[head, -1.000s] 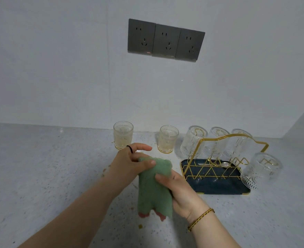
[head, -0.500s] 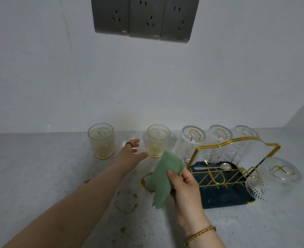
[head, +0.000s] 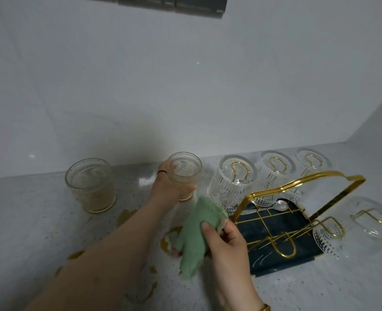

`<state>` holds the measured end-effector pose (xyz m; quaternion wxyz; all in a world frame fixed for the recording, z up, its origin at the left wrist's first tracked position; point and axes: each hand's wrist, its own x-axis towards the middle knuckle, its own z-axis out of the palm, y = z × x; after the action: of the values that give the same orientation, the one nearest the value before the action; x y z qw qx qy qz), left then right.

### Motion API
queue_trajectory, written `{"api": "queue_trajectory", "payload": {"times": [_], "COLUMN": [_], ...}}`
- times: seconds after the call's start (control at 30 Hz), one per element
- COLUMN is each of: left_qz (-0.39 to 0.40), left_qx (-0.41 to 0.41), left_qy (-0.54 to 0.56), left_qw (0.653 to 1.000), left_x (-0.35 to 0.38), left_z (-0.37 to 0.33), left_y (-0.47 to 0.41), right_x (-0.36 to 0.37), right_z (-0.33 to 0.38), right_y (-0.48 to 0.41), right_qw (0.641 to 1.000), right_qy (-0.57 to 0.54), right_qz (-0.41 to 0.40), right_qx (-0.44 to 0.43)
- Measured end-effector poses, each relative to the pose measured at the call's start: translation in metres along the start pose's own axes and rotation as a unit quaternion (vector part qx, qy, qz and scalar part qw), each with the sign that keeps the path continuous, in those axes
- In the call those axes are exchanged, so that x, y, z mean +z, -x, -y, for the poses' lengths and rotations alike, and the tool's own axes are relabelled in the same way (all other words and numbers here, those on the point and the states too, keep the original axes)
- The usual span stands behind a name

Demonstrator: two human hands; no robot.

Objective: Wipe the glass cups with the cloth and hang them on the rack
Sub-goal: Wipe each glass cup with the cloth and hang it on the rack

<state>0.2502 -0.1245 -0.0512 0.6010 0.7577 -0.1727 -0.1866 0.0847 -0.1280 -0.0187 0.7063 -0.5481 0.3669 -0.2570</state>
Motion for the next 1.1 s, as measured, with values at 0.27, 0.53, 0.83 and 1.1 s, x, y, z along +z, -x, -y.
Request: {"api": "queue_trajectory", "payload": {"times": [0.27, 0.53, 0.83, 1.1], "left_qz": [-0.053, -0.009, -0.028, 0.025], "left_qx": [-0.014, -0.038, -0.063, -0.035], "left_qy": [0.043, 0.16, 0.215, 0.266], "left_qw": [0.998, 0.986, 0.974, 0.963], "left_x": [-0.025, -0.077, -0.105, -0.114], "left_z": [-0.008, -0.033, -0.065, -0.074], "left_y": [0.027, 0.129, 0.219, 0.27], "right_x": [0.002, 0.002, 0.016, 0.017], "right_z": [-0.001, 0.02, 0.062, 0.042], "right_y": [0.011, 0.049, 0.125, 0.149], "right_qw": [1.0, 0.996, 0.96, 0.817], "right_qy": [-0.012, 0.011, 0.05, 0.229], "right_qz": [-0.006, -0.044, 0.181, 0.068], "right_qx": [-0.007, -0.081, -0.206, -0.526]}}
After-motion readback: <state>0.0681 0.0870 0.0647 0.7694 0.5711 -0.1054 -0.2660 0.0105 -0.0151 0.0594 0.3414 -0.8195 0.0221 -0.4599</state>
